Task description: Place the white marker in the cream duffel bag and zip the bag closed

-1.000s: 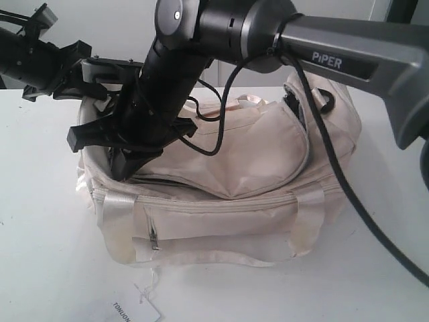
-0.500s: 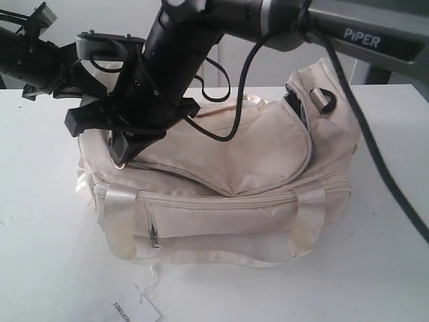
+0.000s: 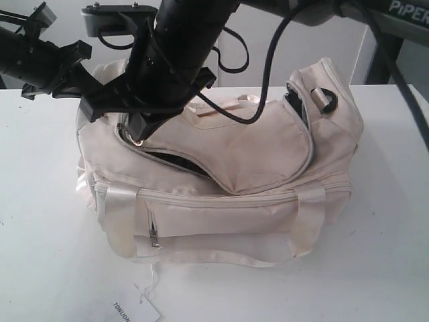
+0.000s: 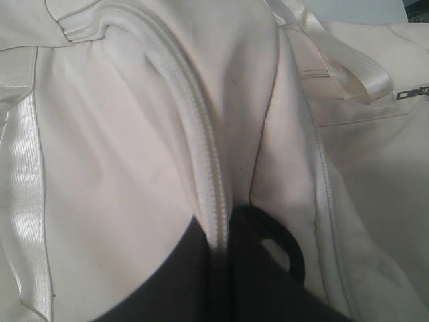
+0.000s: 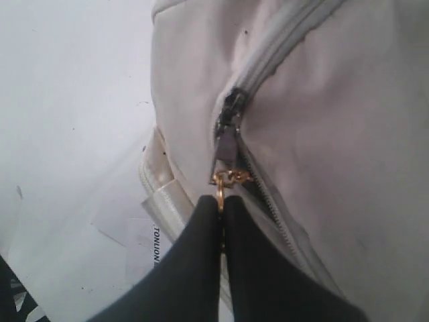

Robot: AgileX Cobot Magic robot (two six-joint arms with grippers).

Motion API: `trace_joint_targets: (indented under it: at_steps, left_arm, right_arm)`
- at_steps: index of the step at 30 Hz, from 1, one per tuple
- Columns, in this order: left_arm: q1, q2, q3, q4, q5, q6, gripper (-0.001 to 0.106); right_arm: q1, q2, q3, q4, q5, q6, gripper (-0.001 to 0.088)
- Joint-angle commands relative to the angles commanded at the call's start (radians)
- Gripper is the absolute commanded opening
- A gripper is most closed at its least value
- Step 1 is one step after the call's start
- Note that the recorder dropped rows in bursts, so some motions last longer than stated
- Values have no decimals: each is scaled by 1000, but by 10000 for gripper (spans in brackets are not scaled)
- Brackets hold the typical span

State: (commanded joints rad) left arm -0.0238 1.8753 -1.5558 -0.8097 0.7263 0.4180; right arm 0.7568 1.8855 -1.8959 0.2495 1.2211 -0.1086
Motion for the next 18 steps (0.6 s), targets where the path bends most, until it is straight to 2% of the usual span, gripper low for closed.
trace_joint_targets:
  at_steps: [15,18]
  left_arm:
    - [0,0,0,5,0,0,0]
    - [0,0,0,7,0,0,0]
  right_arm:
    - [0,10,4,0,0,4,0]
    - [0,10,35,0,0,4,0]
